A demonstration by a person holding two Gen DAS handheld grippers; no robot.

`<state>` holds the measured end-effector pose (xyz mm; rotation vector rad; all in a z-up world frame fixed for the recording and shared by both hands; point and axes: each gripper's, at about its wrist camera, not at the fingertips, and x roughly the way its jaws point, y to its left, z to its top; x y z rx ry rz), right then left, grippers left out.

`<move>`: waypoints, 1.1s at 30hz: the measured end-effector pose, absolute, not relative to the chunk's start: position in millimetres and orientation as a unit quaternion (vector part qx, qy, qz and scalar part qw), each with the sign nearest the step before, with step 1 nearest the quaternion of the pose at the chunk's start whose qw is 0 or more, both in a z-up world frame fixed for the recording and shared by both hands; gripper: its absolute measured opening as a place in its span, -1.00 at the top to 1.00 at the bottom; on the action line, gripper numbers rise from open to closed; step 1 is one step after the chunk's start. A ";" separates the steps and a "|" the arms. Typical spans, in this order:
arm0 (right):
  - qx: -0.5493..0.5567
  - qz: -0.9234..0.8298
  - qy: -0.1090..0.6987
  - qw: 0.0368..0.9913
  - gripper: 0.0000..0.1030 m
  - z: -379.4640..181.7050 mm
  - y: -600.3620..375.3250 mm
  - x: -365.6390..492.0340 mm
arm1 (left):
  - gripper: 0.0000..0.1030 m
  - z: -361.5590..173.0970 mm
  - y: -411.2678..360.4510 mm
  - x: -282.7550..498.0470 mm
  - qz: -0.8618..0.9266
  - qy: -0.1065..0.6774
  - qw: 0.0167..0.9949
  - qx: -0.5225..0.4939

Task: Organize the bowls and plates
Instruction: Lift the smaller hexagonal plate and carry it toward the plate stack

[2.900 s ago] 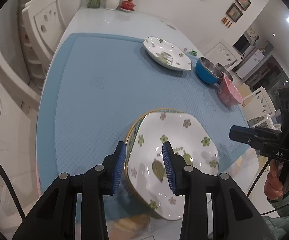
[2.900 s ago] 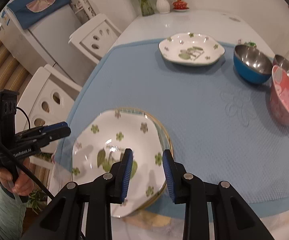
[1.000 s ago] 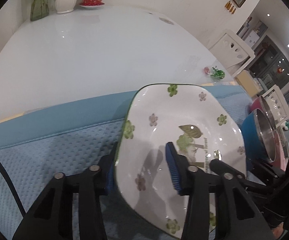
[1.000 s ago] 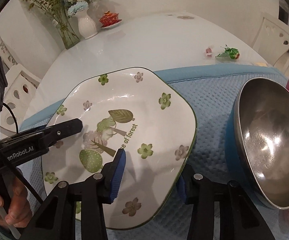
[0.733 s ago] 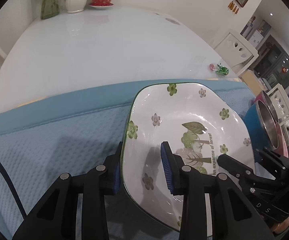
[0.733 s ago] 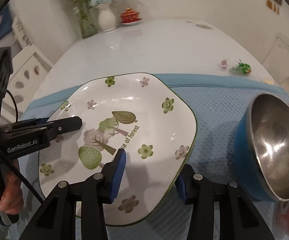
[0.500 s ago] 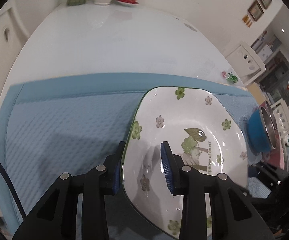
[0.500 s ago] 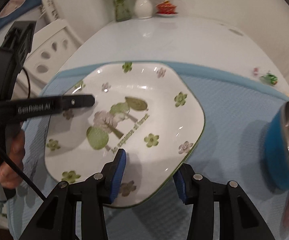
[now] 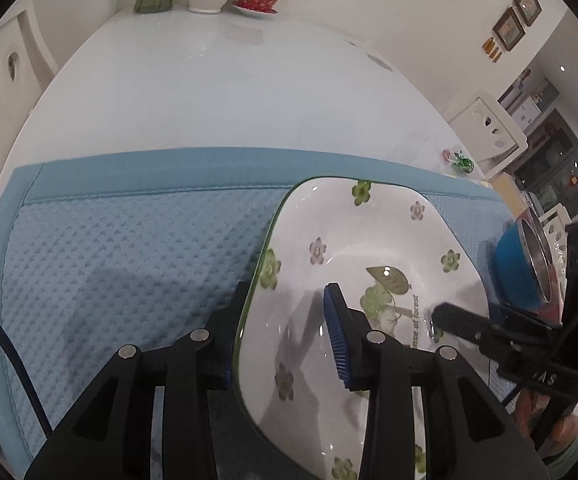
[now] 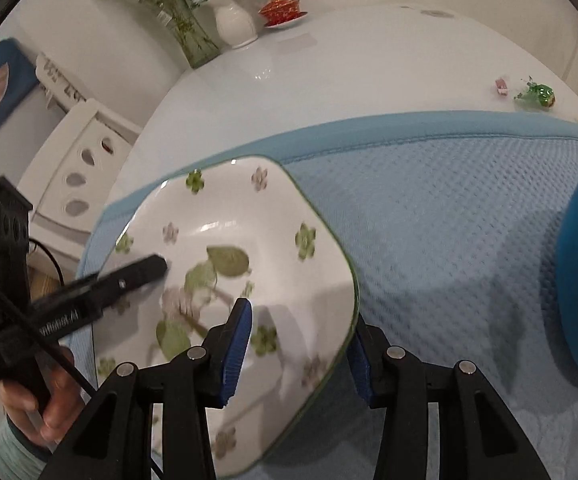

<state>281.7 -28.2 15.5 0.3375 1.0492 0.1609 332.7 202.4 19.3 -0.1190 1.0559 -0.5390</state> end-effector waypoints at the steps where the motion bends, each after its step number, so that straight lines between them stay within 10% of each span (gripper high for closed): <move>1: 0.157 0.078 0.497 0.850 0.13 15.3 -25.9 283.8 | 0.29 19.5 200.6 333.0 -0.254 0.495 0.829 -0.053; 33: 0.078 0.157 0.485 0.857 0.21 95.0 -10.4 209.8 | 0.32 106.5 232.1 244.7 -0.261 0.434 0.860 -0.067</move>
